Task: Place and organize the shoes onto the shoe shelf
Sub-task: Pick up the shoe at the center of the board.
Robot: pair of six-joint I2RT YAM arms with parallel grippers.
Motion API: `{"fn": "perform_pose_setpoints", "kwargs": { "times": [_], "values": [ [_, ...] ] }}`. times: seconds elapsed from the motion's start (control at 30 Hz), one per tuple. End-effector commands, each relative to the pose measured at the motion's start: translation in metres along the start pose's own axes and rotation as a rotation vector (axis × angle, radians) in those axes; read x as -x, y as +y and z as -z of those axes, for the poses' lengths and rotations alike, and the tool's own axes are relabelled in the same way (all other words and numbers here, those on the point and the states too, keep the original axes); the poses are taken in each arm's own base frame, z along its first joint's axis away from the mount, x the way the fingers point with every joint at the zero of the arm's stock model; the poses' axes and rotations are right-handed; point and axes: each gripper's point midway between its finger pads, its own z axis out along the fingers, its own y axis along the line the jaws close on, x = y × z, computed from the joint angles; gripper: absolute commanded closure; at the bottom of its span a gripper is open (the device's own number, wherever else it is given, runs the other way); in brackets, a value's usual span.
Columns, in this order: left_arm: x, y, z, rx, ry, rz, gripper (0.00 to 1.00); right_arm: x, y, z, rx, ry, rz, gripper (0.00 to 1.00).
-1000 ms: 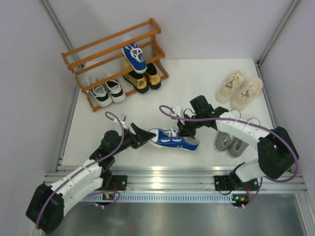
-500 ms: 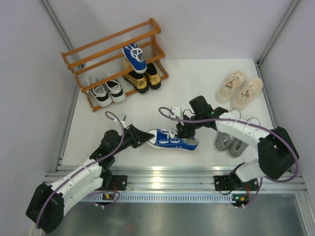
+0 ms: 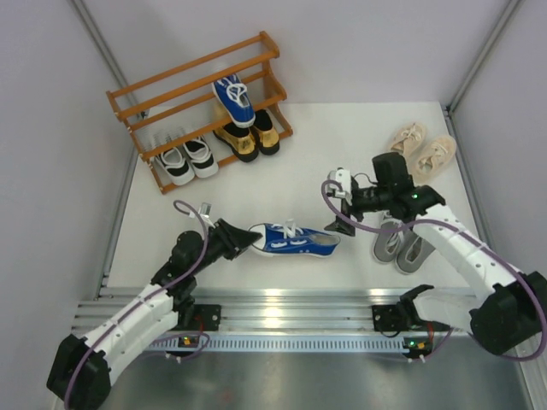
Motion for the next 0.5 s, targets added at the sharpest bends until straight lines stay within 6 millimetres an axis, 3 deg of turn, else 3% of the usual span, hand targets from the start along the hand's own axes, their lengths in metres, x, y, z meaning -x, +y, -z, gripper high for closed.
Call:
{"fn": "perform_pose_setpoints", "kwargs": {
  "times": [0.0, 0.03, 0.1, 0.3, 0.47],
  "values": [
    [0.020, -0.048, 0.005, -0.155, -0.071, -0.007, 1.00, -0.003, 0.033, 0.023, 0.134, -0.113, 0.091, 0.06],
    [0.021, -0.053, 0.007, -0.162, -0.074, -0.013, 1.00, -0.007, 0.036, 0.027, 0.151, -0.142, 0.218, 0.05],
    [0.022, -0.063, 0.009, -0.186, -0.067, -0.043, 1.00, -0.017, 0.050, 0.038, 0.187, -0.186, 0.238, 0.04],
    [0.018, -0.083, 0.015, -0.243, -0.027, -0.116, 1.00, -0.028, 0.069, 0.041, 0.281, -0.204, 0.160, 0.05],
    [0.020, -0.095, 0.018, -0.268, -0.031, -0.124, 1.00, -0.027, 0.072, 0.037, 0.317, -0.229, 0.104, 0.07]
  ]
}}
